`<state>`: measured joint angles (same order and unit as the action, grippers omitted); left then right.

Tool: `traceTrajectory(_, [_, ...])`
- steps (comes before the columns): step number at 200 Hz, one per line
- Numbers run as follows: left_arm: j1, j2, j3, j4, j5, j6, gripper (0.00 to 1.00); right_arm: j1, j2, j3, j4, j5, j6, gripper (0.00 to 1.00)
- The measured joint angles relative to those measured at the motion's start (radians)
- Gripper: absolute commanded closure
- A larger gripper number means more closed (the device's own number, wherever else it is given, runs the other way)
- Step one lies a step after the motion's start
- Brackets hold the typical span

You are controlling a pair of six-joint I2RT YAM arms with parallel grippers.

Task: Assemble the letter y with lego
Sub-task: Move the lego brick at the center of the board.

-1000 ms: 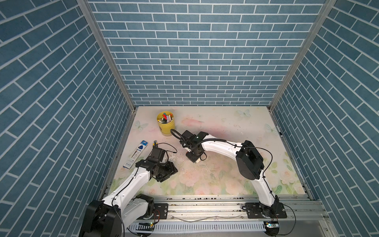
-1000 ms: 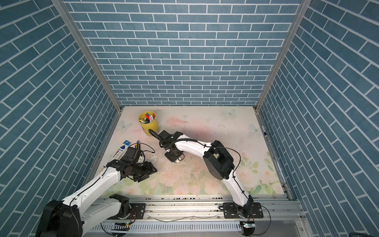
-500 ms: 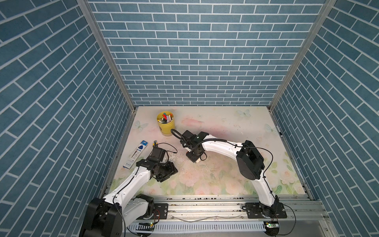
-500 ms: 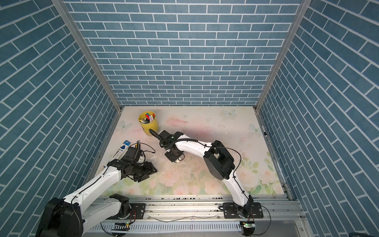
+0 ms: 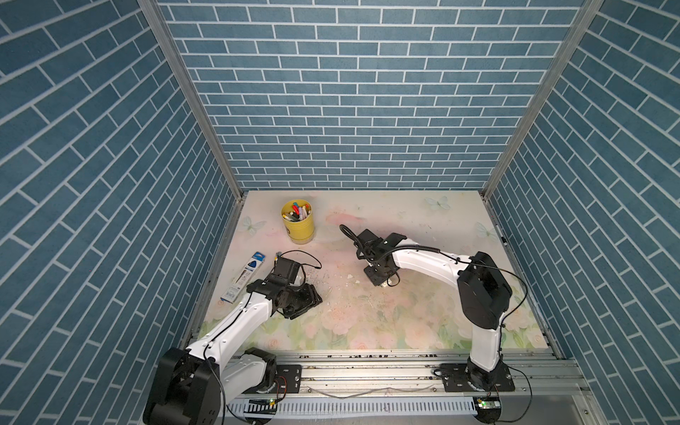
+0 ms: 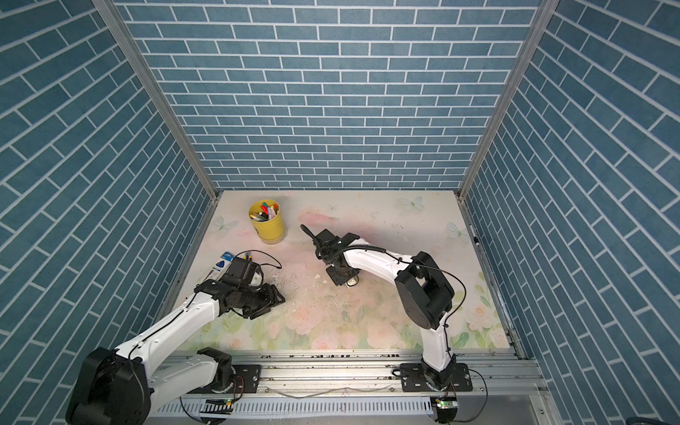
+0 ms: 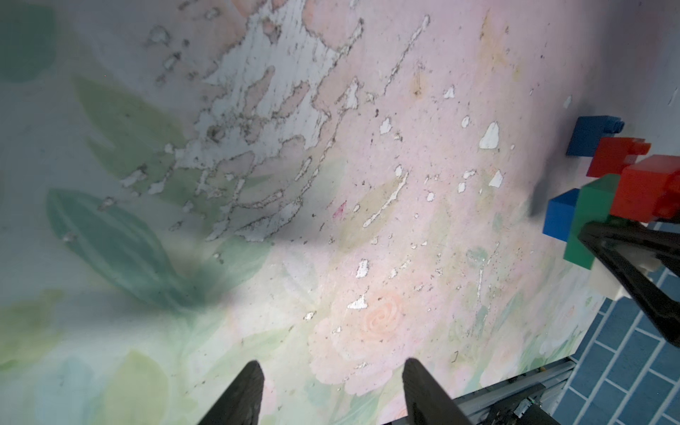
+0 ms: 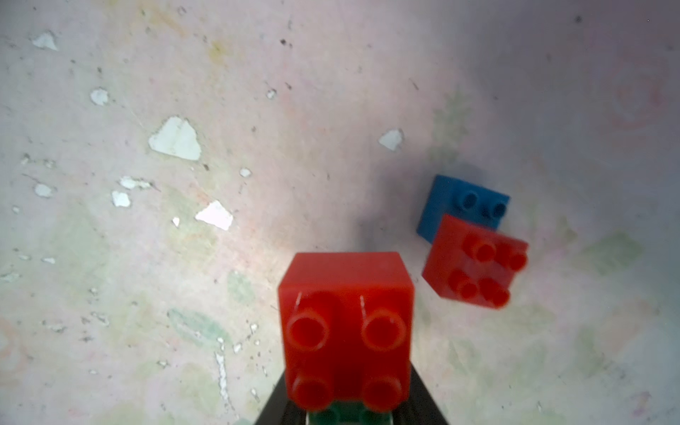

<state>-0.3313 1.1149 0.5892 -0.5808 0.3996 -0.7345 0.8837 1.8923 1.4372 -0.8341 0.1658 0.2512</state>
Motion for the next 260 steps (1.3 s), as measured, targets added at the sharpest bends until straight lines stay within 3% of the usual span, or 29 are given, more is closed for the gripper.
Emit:
traceTrajectory(46, [-0.053,0.065,0.052,0.039,-0.008,0.0,0.36,-0.046,-0.127,-0.164,0.028,0.015,0.059,0.68])
traceTrajectory(110, [-0.158,0.18,0.142,0.084,-0.038,-0.002,0.37,-0.135,-0.163,-0.297,0.114,-0.001,0.093,0.66])
traceTrajectory(141, [-0.178,0.208,0.159,0.097,-0.044,-0.005,0.37,-0.164,-0.183,-0.328,0.163,-0.039,0.105,0.59])
traceTrajectory(180, [-0.18,0.224,0.159,0.098,-0.048,-0.01,0.37,-0.186,-0.185,-0.341,0.182,-0.056,0.128,0.45])
traceTrajectory(260, [-0.191,0.239,0.164,0.108,-0.051,-0.01,0.37,-0.191,-0.208,-0.217,0.102,-0.047,0.116,0.41])
